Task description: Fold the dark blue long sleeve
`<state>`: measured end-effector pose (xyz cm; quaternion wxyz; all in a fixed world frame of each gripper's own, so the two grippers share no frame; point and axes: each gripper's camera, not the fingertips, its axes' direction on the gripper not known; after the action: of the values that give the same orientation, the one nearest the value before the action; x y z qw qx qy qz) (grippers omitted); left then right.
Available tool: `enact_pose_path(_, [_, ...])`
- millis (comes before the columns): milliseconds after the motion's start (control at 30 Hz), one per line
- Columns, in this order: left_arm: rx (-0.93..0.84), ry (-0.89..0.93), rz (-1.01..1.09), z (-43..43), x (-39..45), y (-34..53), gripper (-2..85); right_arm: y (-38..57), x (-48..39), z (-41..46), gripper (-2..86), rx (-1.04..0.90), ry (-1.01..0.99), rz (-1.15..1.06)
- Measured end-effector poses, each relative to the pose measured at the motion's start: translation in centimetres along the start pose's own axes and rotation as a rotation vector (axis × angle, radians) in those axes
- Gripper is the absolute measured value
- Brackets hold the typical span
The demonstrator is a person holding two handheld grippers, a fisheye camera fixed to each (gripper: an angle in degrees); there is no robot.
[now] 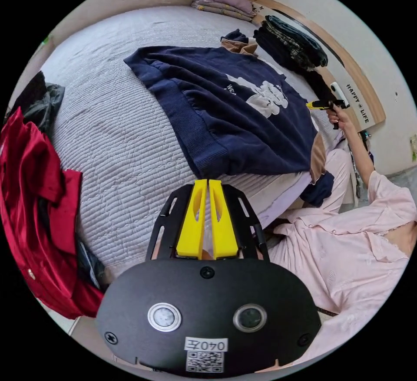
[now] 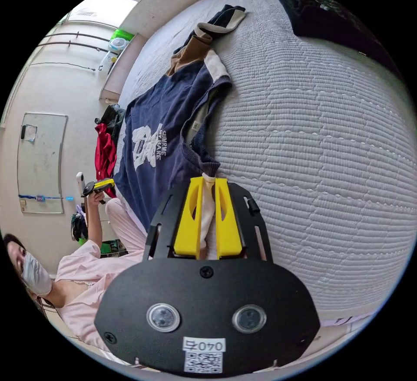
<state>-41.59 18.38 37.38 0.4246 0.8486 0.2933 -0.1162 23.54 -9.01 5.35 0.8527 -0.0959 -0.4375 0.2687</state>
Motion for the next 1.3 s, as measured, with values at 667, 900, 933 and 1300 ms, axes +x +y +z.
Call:
enact_pose_path(667, [0.155,-0.065,-0.147,-2.9,1.6,4.9,-0.4,1.3,1.1,-1.9,2.9,0.103,0.071,-0.027])
enact_pose_path(900, [0.084,0.007,-0.037,1.8,5.4,4.3,7.9,-0.1,0.3,0.3,3.0,0.059,0.156,-0.038])
enact_pose_path(933, [0.091,0.020,-0.032,1.9,5.6,4.4,8.4,-0.1,0.4,0.5,2.9,0.062,0.154,-0.039])
enact_pose_path(1300, [0.038,-0.016,-0.058,7.3,7.3,4.1,5.8,-0.7,1.1,3.4,2.5,0.068,0.133,-0.028])
